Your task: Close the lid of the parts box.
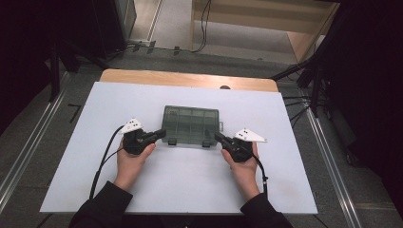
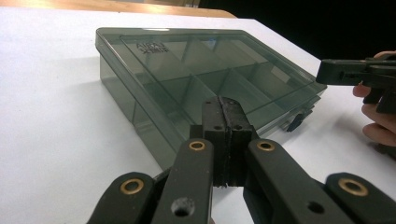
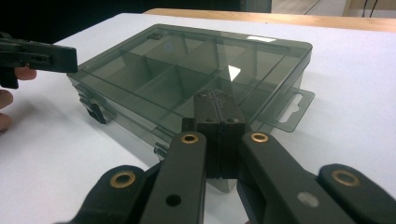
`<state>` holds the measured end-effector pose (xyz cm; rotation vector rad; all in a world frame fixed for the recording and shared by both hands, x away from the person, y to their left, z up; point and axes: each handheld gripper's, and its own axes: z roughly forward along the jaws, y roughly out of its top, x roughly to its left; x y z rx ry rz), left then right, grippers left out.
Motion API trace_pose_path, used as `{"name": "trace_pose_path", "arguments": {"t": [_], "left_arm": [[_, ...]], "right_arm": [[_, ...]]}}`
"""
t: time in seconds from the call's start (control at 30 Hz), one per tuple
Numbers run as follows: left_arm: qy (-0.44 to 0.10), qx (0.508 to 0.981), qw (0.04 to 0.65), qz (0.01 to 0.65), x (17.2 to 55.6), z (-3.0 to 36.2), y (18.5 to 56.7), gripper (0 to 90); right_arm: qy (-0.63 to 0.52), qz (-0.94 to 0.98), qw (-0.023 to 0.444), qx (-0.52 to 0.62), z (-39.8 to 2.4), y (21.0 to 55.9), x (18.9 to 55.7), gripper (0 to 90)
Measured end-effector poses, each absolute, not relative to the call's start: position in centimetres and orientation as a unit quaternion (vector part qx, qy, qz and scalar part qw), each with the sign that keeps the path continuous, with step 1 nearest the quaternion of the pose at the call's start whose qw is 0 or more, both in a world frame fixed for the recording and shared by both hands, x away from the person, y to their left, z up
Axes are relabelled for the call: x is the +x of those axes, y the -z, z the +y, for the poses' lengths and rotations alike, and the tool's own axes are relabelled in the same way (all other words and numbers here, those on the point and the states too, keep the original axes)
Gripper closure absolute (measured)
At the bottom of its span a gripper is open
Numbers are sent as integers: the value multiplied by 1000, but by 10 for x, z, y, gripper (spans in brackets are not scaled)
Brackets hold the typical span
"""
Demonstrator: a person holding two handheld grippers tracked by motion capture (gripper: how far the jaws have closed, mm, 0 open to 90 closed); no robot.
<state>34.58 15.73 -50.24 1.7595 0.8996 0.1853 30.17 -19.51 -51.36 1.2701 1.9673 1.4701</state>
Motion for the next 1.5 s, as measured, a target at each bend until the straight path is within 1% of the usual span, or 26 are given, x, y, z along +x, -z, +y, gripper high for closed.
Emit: {"name": "trace_pose_path", "arguments": {"t": [0.37, 0.4, 0.43, 0.5, 0.57, 0.6, 0.63, 0.67, 0.7, 0.73, 0.8, 1.13, 1.5], "left_arm": [[-79, 744, 544, 379, 346, 158, 502, 888], [-77, 744, 544, 380, 345, 158, 501, 884], [-71, 744, 546, 380, 345, 159, 500, 844], [-80, 743, 544, 382, 342, 160, 497, 737], [-82, 744, 545, 377, 340, 159, 495, 546], [-90, 744, 544, 376, 338, 159, 494, 442], [-97, 747, 543, 373, 336, 158, 493, 328], [-99, 746, 543, 372, 334, 158, 492, 230], [-97, 748, 546, 365, 332, 159, 491, 136], [-100, 749, 546, 361, 331, 160, 491, 62], [-106, 750, 547, 355, 326, 163, 489, 0], [-133, 749, 542, 358, 309, 188, 485, 0], [-153, 733, 546, 376, 290, 229, 482, 0]], "right_arm": [[-518, 698, 181, 460, -193, 514, 301, 876], [-520, 699, 182, 456, -193, 514, 301, 817], [-525, 699, 180, 451, -194, 512, 300, 745], [-540, 696, 176, 439, -196, 508, 298, 592], [-550, 692, 183, 430, -197, 502, 295, 401], [-549, 692, 187, 429, -197, 500, 294, 287], [-543, 693, 195, 432, -196, 498, 293, 148], [-534, 700, 195, 431, -196, 497, 292, 36], [-533, 703, 193, 430, -197, 497, 292, 0], [-537, 702, 188, 429, -200, 498, 290, 0], [-544, 697, 185, 429, -204, 498, 288, 0], [-542, 687, 200, 440, -232, 501, 272, 0], [-539, 682, 212, 447, -262, 501, 248, 0]]}}
